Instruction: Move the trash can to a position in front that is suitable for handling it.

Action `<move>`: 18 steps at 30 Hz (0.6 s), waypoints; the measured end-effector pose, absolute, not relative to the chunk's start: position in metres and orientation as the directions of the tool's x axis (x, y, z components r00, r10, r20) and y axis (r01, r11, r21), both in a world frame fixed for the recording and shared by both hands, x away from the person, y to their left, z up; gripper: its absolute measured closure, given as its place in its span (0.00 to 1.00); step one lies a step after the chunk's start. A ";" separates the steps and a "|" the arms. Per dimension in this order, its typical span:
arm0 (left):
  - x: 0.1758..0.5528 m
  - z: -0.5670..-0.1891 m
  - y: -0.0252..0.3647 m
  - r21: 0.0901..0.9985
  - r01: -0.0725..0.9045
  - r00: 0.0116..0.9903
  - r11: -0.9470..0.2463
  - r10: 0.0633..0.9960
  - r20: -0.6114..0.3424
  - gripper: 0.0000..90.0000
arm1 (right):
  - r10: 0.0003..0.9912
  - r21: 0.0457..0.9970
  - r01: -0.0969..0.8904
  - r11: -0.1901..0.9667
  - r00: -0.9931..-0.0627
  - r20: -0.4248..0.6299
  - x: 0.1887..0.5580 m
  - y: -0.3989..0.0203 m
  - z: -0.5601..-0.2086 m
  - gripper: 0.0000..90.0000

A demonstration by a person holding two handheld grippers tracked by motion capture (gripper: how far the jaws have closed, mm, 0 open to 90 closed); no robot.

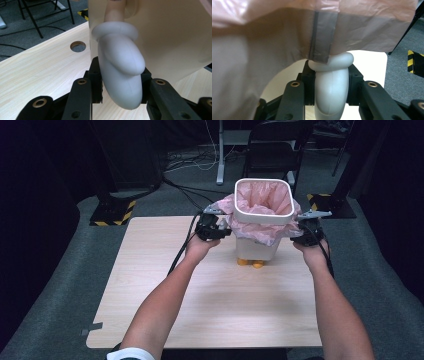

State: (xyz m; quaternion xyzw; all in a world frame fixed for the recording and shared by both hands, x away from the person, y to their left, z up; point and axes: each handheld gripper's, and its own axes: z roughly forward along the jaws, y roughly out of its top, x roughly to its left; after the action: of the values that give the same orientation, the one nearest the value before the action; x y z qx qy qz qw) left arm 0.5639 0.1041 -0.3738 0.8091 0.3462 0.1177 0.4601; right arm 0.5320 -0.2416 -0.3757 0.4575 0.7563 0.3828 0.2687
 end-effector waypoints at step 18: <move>0.561 -0.368 0.114 0.834 0.457 0.735 -0.309 0.660 -0.158 0.76 | 0.890 0.839 0.480 0.254 -0.457 -0.008 0.523 -0.239 -0.371 0.75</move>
State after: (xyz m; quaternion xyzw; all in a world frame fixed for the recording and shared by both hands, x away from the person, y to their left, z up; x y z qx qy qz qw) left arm 0.5615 0.1143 -0.3683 0.8020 0.3482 0.1071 0.4734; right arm 0.5230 -0.2394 -0.3710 0.4562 0.7507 0.4059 0.2522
